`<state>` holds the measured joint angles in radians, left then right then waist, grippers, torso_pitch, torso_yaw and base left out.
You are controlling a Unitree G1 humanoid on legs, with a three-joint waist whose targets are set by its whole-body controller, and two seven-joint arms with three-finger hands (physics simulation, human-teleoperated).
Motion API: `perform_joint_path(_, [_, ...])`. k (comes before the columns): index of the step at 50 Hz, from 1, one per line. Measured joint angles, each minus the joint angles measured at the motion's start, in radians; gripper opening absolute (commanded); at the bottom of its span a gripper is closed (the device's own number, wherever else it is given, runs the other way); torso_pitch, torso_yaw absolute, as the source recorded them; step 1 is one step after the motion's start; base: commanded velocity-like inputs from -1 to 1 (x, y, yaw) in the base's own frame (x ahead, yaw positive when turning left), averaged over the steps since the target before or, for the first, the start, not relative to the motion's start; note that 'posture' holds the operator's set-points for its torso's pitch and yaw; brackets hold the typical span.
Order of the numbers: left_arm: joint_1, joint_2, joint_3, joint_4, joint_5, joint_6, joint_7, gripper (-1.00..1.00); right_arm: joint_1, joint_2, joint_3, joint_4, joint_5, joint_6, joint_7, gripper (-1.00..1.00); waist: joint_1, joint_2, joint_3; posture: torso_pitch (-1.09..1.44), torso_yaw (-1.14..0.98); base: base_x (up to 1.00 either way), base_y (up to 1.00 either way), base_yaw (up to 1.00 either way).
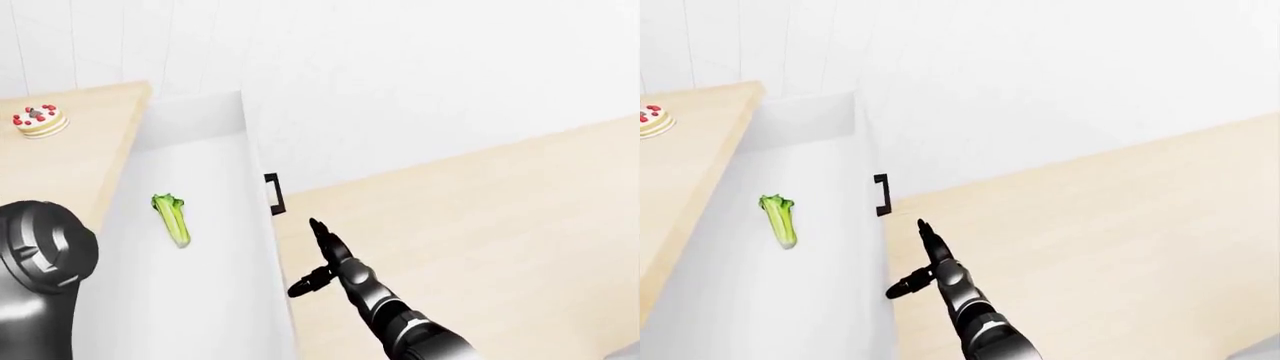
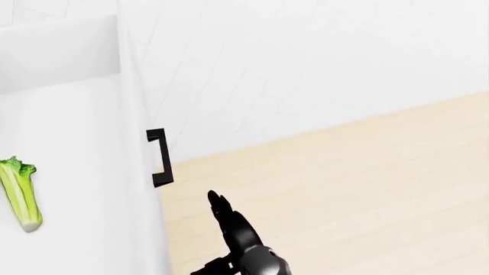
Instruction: Close the right drawer.
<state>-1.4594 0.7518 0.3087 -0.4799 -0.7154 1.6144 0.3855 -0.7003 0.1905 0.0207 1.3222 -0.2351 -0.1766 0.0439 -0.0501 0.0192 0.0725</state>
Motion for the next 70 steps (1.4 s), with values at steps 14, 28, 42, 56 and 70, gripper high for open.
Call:
perform_joint_path(14, [-0.013, 0.007, -0.002, 0.009, -0.013, 0.000, 0.010, 1.00, 0.005, 0.018, 0.005, -0.001, -0.010, -0.003, -0.004, 1.00, -0.002, 0.000, 0.000, 0.00, 0.00, 0.00, 0.00, 0.00])
perform_joint_path(28, [-0.017, 0.016, 0.001, 0.016, -0.050, 0.000, 0.039, 1.00, 0.006, 0.038, 0.010, 0.000, -0.019, -0.002, -0.010, 1.00, -0.003, 0.001, 0.002, 0.00, 0.00, 0.00, 0.00, 0.00])
perform_joint_path(42, [-0.016, 0.025, 0.007, 0.017, -0.070, 0.000, 0.051, 1.00, 0.007, 0.057, 0.014, -0.001, -0.022, -0.011, -0.008, 1.00, -0.005, 0.005, 0.002, 0.00, 0.00, 0.00, 0.00, 0.00])
perform_joint_path(56, [-0.039, 0.024, -0.009, 0.028, -0.048, 0.000, 0.035, 1.00, 0.002, 0.070, 0.019, -0.005, -0.030, -0.003, -0.012, 1.00, -0.006, 0.006, 0.002, 0.00, 0.00, 0.00, 0.00, 0.00])
perform_joint_path(70, [-0.046, 0.035, -0.006, 0.034, -0.067, 0.000, 0.046, 1.00, 0.003, 0.088, 0.025, -0.008, -0.040, -0.003, -0.018, 1.00, -0.007, 0.007, 0.001, 0.00, 0.00, 0.00, 0.00, 0.00])
